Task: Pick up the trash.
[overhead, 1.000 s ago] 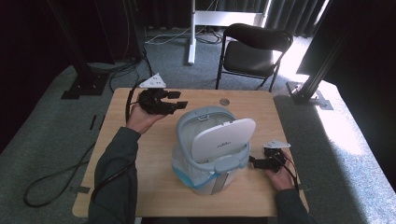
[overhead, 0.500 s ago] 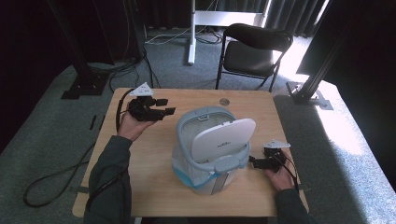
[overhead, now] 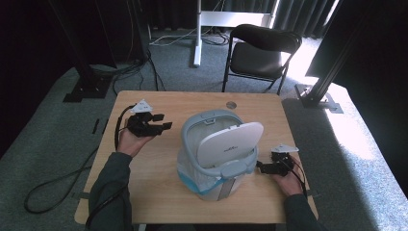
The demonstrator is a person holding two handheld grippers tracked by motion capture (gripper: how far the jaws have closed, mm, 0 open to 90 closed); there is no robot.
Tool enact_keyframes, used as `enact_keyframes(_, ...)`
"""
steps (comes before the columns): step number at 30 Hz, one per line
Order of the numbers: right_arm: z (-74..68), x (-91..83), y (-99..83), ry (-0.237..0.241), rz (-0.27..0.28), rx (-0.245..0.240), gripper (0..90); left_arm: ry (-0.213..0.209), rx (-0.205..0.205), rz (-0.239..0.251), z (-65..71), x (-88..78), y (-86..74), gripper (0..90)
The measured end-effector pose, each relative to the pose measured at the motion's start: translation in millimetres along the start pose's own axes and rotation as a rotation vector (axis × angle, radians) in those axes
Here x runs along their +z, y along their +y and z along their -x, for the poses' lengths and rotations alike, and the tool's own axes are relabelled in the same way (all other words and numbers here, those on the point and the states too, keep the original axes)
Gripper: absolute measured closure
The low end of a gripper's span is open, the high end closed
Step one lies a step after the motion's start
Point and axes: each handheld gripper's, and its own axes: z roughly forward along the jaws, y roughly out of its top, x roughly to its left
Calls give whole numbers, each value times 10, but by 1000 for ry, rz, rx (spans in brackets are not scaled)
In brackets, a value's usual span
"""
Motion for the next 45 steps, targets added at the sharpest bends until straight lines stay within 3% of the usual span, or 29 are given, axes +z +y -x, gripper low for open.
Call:
enact_keyframes(3,-4,-6,4,-2,-3,2,141,35,-15,-9,41,21,-217,456)
enact_keyframes(4,-4,-6,4,-2,-3,2,141,35,-15,-9,41,21,-217,456)
enact_keyframes(6,-13,-11,9,-4,-6,3,161,48,-17,-37,63,56,-364,451)
enact_keyframes(17,-48,-96,104,2,5,2,243,52,-77,-78,58,114,-825,445)
enact_keyframes(25,-64,-97,209,14,21,10,246,61,-64,-99,103,174,-929,444)
enact_keyframes(31,-87,-112,347,16,34,-13,258,71,-69,-96,142,235,-1004,444)
enact_keyframes(39,-88,-126,459,24,46,-16,270,58,-77,-113,187,338,-1156,445)
enact_keyframes(45,-84,-91,509,44,55,-10,331,53,-66,-126,216,386,-1194,444)
